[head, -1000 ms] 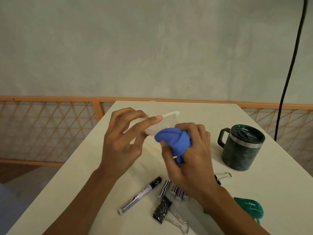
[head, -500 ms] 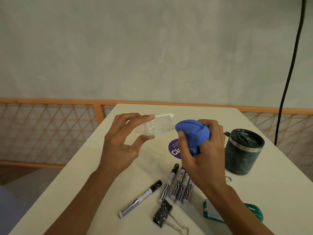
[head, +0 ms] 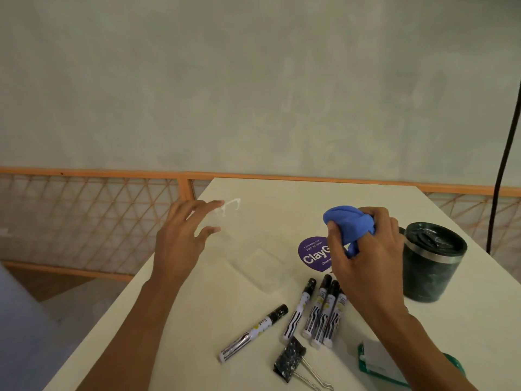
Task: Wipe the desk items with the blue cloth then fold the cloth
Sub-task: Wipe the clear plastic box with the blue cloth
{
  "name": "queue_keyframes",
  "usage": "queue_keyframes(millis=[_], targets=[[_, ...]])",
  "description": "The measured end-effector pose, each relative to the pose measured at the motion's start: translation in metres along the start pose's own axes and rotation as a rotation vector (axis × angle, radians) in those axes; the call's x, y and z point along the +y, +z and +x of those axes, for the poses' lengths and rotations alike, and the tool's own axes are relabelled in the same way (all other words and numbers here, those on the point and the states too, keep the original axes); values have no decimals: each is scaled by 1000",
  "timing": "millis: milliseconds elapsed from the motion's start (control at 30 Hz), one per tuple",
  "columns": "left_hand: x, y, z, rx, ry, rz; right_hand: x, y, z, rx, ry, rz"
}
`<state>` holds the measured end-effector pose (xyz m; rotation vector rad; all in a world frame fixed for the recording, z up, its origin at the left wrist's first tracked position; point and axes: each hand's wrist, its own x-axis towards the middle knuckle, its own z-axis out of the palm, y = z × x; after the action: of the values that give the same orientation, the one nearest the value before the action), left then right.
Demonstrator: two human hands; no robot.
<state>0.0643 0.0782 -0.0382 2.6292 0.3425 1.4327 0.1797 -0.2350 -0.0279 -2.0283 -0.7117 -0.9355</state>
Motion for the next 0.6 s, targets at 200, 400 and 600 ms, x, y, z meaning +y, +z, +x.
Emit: queue_keyframes(millis=[200, 400, 600], targets=[[-18, 13, -10, -55, -64, 159, 1, 0, 0, -32, 16, -27], [-30, 26, -14, -135, -105, 207, 1, 2, 1, -34, 0, -58], [-34, 43, -15, -267, -54, 211, 0, 2, -1, -48, -2, -57]])
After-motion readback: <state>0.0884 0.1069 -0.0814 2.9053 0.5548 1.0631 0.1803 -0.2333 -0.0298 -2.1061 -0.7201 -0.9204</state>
